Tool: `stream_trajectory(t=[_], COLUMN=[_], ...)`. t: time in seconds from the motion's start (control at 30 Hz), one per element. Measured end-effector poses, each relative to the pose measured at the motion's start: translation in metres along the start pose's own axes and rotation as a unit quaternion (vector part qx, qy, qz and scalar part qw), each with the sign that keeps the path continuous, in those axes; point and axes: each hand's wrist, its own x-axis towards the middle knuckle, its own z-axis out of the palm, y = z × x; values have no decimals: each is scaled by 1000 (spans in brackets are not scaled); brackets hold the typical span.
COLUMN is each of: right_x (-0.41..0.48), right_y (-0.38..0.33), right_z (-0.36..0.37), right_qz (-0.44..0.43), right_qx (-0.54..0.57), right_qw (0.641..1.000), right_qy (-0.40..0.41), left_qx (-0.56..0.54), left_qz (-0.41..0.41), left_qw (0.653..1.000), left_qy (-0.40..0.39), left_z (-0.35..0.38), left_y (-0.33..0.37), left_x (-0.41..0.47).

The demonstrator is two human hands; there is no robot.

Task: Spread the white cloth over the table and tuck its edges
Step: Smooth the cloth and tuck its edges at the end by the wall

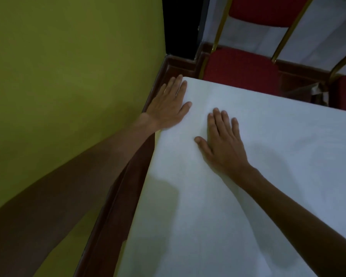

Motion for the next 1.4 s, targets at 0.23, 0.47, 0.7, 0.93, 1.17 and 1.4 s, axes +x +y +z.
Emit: stream_trajectory(t=[0.23,0.47,0.7,0.93,1.17,1.4], right_x=[50,14,-79,-204,-253,-251], right_y=[1,-25,-95,-176,-207,-207], right_z=[-1,2,21,45,56,59], right_qz=[5,8,33,62,55,51], right_qx=[-7,1,-10,-8,-27,-22], right_qw=[1000,1000,999,997,998,998], right_qy=[5,-12,-32,-41,-21,11], left_qx=[-30,-98,-123,-200,-297,-295], left_qz=[2,21,34,29,38,-18], left_qw=[999,995,992,979,954,955], left_qy=[14,22,-11,-32,7,16], left_z=[1,27,64,88,115,155], left_y=[-5,10,29,56,50,22], left_x=[0,-125,-291,-438,-505,-496])
